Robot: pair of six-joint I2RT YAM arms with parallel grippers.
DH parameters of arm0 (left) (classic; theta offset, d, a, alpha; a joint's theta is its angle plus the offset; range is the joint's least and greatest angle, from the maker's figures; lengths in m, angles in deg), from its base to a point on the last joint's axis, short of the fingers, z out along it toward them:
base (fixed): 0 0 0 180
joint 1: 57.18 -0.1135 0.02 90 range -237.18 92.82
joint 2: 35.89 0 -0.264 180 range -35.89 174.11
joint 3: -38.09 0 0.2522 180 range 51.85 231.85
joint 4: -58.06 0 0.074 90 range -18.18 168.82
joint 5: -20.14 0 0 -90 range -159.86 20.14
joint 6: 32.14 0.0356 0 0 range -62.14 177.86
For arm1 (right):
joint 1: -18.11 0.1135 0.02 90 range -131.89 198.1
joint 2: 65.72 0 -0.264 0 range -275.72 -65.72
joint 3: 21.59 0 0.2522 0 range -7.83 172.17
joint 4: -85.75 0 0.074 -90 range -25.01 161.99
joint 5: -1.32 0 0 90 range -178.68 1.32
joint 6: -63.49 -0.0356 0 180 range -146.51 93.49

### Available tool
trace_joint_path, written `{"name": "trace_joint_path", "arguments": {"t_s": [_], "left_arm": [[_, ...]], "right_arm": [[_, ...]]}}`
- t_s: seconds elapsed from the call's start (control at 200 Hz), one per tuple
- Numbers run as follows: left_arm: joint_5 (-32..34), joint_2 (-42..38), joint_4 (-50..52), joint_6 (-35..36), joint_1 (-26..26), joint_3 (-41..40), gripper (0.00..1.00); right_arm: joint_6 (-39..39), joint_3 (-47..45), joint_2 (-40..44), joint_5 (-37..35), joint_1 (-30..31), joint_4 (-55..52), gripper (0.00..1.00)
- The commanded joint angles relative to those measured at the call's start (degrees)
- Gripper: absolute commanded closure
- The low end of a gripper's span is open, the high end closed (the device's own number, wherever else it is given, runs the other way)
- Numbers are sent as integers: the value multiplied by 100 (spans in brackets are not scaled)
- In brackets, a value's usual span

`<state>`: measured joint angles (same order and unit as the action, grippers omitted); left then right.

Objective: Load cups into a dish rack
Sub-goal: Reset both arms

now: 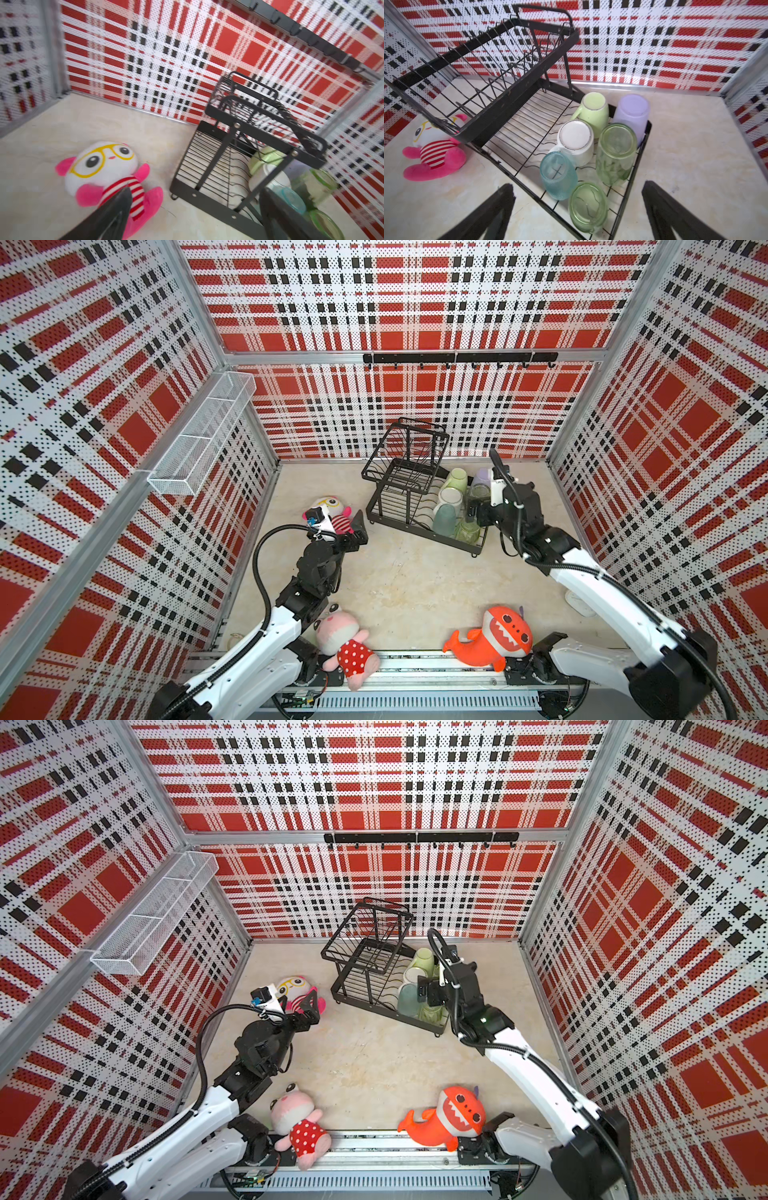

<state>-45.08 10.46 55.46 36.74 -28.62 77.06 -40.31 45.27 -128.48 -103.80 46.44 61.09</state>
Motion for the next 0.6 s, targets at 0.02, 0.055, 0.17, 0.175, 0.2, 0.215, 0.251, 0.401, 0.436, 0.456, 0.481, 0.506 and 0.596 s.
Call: {"name": "trace_joint_path", "arguments": {"t_s": [0.02, 0.055, 0.17, 0.175, 0.2, 0.215, 0.251, 0.401, 0.436, 0.456, 0.481, 0.506, 0.596], "left_arm": [[728, -12, 484, 117, -206, 235, 2], [765, 2, 476, 117, -248, 222, 2], [1129, -9, 141, 197, -289, -17, 2], [1154, -6, 119, 201, -294, -34, 2], [1290, -2, 50, 221, -293, -97, 2], [1378, 4, 22, 249, -292, -125, 2], [1618, 19, -38, 297, -294, -201, 2], [2127, 249, -813, 1410, -321, -543, 2], [2099, 335, -1136, 1778, -383, -651, 2], [2071, 387, -1251, 1833, -452, -680, 2], [1956, 459, -1304, 1807, -584, -688, 2], [1738, 530, -1317, 1783, -755, -677, 2], [-223, 791, -1575, 2179, -1559, -750, 2]], "right_arm": [[844, -1434, 746, -921, 36, 2482, 0], [1018, -1838, 936, -1122, 23, 2958, 0], [1213, -2771, 1278, -1646, -220, 3946, 0], [1187, -2788, 1290, -1649, -244, 3946, 0], [1057, -2879, 1345, -1680, -377, 3927, 0], [976, -2933, 1371, -1630, -486, 3918, 0], [757, -3110, 1431, -1365, -795, 3952, 0], [1110, -4165, 1294, -587, -1557, 5484, 0], [1255, -4280, 1152, -524, -1615, 5703, 0], [1296, -4329, 1062, -472, -1642, 5816, 0], [1312, -4365, 973, -413, -1678, 5927, 0], [1317, -4424, 830, -266, -1740, 6097, 0], [1404, -4574, 217, 135, -1902, 6923, 0]]}}
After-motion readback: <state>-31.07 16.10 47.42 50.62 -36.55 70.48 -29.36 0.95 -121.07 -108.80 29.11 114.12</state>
